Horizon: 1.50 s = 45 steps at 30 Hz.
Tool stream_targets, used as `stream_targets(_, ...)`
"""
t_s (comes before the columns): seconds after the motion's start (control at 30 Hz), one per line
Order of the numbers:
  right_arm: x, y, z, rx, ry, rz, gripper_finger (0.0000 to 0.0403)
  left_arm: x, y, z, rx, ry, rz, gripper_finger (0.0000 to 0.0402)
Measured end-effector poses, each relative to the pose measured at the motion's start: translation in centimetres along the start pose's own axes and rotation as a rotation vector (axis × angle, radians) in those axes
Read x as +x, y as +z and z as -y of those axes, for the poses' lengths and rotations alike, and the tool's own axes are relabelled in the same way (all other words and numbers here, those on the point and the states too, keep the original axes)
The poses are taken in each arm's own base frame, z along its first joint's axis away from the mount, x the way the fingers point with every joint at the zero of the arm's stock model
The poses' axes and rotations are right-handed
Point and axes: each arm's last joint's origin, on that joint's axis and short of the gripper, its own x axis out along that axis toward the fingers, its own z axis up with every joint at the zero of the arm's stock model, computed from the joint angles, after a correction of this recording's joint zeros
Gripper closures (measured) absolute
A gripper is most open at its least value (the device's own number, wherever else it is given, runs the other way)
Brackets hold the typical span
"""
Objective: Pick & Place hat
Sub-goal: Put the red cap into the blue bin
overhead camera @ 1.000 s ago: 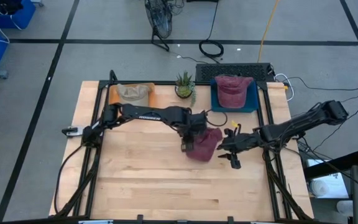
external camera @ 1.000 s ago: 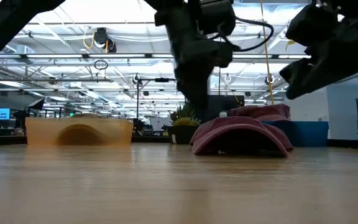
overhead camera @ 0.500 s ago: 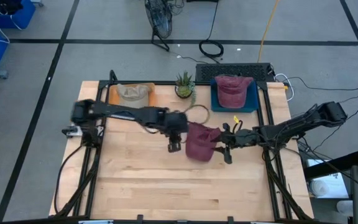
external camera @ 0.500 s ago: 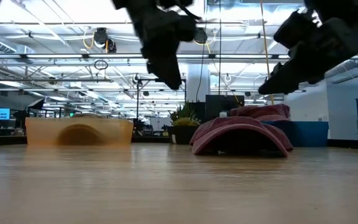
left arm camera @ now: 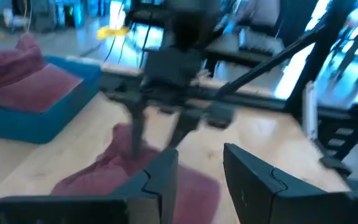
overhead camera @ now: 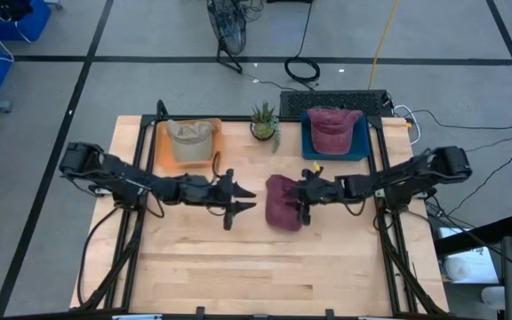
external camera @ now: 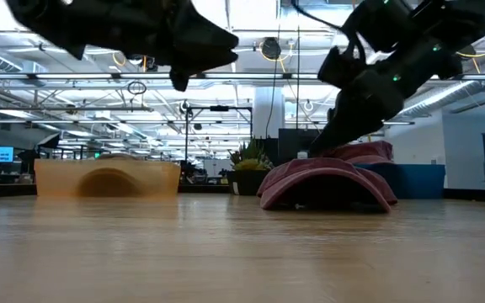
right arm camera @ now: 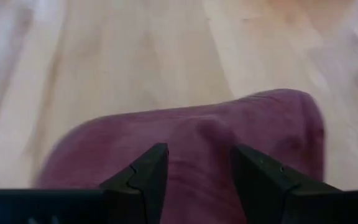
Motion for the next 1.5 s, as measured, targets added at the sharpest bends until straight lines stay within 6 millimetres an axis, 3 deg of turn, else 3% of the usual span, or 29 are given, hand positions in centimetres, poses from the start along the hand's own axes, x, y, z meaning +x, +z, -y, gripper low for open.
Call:
stream_targets(0.17, 0.6, -0.1, 1.1, 0.035, 0.016, -0.020, 0.0226, -1.0, -1.4, 0.2, -0.029, 0.005, 0.053, 0.0270)
stream_targets(0.33, 1.6, -0.7, 0.5, 0.040, 0.077, -0.045, 0.0212, -1.1, -1.2, 0.4, -0.034, 0.027, 0.097, 0.0270)
stream_targets(0.57, 2.3, -1.4, 0.4, 0.017, 0.073, -0.083, 0.0229, -1.2, -1.3, 1.0, -0.038, 0.019, 0.091, 0.0270)
stream_targets(0.73, 1.8, -1.2, 0.5, 0.001, 0.075, -0.078, 0.0266, -1.3, -1.5, 1.4, -0.028, 0.035, 0.086, 0.0270)
stream_targets(1.07, 1.1, -1.9, 0.7, -0.013, 0.134, -0.194, 0.0391, -1.3, -1.7, 1.7, 0.000, 0.033, 0.072, 0.0270)
stream_targets(1.3, -2.4, -1.4, 1.1, -0.131, 0.162, -0.222, 0.0373, -1.4, -1.8, 2.1, 0.078, 0.021, 0.063, 0.0270)
stream_targets(1.5, -7.8, 2.1, 2.0, -0.304, -0.017, -0.200, 0.0380, -1.4, -1.7, 2.0, 0.076, 0.025, 0.069, 0.0270)
